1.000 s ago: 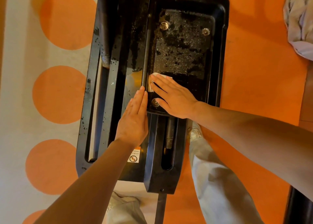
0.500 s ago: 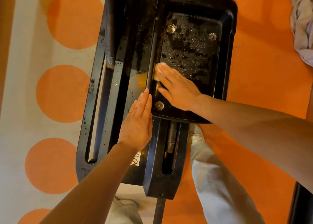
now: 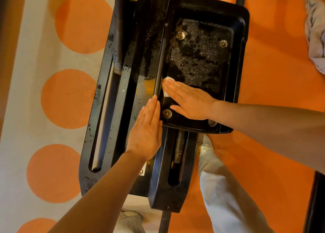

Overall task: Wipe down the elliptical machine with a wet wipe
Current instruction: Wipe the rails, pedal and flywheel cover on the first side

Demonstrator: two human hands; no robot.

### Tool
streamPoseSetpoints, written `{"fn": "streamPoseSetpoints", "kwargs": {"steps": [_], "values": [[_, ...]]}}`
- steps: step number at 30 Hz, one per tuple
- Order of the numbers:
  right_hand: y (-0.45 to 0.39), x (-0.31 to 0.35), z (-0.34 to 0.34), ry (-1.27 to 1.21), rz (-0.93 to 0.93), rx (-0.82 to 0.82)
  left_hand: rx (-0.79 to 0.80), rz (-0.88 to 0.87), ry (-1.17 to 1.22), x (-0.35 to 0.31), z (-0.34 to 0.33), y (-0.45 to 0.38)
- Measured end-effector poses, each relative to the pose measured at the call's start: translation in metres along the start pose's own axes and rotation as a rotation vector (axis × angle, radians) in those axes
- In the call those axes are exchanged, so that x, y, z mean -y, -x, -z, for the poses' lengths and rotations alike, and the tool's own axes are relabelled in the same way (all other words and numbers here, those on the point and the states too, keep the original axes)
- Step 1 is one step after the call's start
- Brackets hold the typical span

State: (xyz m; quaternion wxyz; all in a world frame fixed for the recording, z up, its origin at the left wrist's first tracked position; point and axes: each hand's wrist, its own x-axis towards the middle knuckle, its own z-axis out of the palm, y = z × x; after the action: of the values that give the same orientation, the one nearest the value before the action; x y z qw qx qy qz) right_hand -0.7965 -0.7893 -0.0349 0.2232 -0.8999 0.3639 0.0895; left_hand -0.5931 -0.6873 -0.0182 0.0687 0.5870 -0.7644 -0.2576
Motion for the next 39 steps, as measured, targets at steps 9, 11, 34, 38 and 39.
{"fn": "streamPoseSetpoints", "kwargs": {"steps": [9, 11, 34, 38, 39], "values": [[-0.053, -0.033, 0.029, -0.036, -0.246, -0.066, 0.001, 0.061, 0.021, -0.008, -0.002, -0.004], [-0.048, -0.033, 0.027, -0.082, -0.223, -0.066, 0.003, 0.069, 0.012, -0.010, -0.003, -0.003], [-0.088, -0.083, 0.051, -0.010, -0.318, -0.024, 0.006, 0.056, -0.049, -0.013, 0.002, -0.058], [-0.099, -0.097, 0.061, 0.022, -0.328, -0.022, 0.018, 0.077, -0.025, -0.014, 0.002, -0.063], [-0.099, -0.098, 0.062, 0.021, -0.331, -0.029, 0.018, 0.080, -0.027, -0.015, 0.002, -0.064]]}}
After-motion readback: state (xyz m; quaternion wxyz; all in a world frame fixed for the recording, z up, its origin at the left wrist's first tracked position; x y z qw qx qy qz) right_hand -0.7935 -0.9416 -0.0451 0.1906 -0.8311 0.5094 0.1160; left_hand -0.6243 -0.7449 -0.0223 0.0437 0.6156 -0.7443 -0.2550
